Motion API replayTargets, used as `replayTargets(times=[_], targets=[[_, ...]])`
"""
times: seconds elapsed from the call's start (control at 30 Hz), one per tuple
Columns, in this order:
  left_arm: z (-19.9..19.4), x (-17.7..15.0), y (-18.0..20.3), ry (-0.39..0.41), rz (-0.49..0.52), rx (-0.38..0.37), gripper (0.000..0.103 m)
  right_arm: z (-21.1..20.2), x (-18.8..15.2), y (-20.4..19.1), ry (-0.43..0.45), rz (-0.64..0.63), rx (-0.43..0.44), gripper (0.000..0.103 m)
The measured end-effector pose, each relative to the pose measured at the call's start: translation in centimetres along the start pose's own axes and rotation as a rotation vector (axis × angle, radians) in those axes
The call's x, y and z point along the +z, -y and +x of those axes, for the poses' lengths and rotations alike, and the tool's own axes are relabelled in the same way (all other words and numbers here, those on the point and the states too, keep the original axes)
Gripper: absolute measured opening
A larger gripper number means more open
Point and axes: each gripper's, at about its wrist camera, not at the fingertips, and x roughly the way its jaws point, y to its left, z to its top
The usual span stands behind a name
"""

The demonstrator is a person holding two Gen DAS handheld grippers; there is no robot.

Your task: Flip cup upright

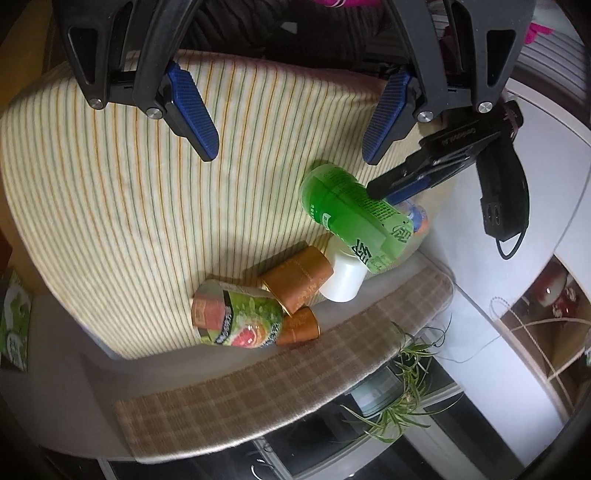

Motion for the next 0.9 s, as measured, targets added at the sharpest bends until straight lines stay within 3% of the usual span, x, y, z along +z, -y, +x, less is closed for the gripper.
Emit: replayTargets(times=[0.13,0.23,0.47,0.53,0.6,0.73,0.9], targets=[[-1.3,-0.8,-0.9,0.010,-0.010,0.017,0.084,-0.5,0.0,-1.1,0.051,-0.049,-0.062,0.083],[-2.8,-1.1,-1.3,0.061,-0.009,0.074,0.084,-1.1,0.1,-2.1,0.114,-0.095,-0.129,0.083],[-8.2,-1.2,-0.8,0.309,0.005,0.249,0.085,-2.4,0.2,-4.2,0.273,-0.175,-0.258,0.092],[-9.5,-1.1,-0.4,0.370,0.022,0.285,0.096,-2.6,0.3,-4.7,0.307,-0.198,-0.280,0.094],[-10.8,-1.2,0.1,0.430,0.028,0.305,0.102,-2.9,0.3,-5.3,0.339,-0.212,-0.292,0.103],[-12.0,-1.0,0.4,0.479,0.034,0.333,0.102,-3.4,0.2,-6.1,0.403,-0.232,-0.319,0.103],[-12.4,-0.9,0.6,0.482,0.038,0.349,0.102,-3.7,0.1,-6.6,0.437,-0.233,-0.329,0.103]])
